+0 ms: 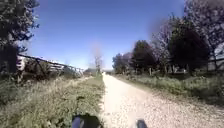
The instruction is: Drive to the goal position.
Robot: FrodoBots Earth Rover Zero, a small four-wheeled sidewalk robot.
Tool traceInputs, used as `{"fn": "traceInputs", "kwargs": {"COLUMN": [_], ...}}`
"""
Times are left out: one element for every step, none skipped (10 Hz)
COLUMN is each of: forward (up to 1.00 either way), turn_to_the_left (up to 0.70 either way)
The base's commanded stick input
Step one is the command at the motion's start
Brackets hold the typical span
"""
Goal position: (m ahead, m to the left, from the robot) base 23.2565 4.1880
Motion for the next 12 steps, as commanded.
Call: {"fn": "traceInputs", "kwargs": {"forward": [0.5,0.5,0.5,0.5,0.5,0.5,0.5,0.5,0.5,0.5,0.5,0.5], "turn_to_the_left": [0.0,0.0,0.0,0.0,0.0,0.0,0.0,0.0,0.0,0.0,0.0,0.0]}}
